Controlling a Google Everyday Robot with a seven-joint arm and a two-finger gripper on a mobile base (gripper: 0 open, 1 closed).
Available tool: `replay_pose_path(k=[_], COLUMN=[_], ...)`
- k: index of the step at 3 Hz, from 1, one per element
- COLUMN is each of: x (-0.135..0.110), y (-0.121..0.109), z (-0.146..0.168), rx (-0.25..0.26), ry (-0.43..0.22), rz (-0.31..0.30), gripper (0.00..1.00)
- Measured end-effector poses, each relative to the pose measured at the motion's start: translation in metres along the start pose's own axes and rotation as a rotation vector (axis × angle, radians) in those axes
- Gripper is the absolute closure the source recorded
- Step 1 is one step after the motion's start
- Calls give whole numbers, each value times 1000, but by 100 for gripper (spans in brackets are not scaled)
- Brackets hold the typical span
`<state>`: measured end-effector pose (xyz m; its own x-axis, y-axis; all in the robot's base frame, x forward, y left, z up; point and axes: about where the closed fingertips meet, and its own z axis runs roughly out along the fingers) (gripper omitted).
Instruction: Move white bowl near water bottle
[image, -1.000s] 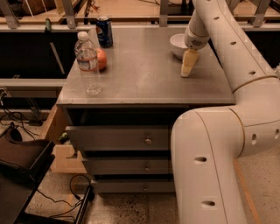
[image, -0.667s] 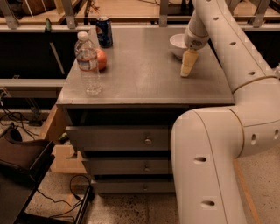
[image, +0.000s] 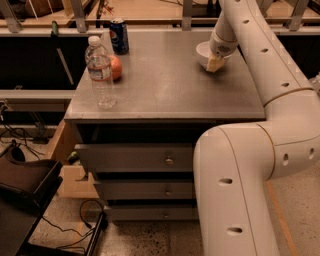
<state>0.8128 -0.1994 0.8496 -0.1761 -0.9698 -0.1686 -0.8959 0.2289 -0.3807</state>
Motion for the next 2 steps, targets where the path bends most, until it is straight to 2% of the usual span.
replay_pose_path(k=[1, 2], x=[-2, -2], y=[-1, -1], z=[5, 5], rx=[1, 1], ry=[-2, -2], rz=[-1, -1], gripper=[100, 100])
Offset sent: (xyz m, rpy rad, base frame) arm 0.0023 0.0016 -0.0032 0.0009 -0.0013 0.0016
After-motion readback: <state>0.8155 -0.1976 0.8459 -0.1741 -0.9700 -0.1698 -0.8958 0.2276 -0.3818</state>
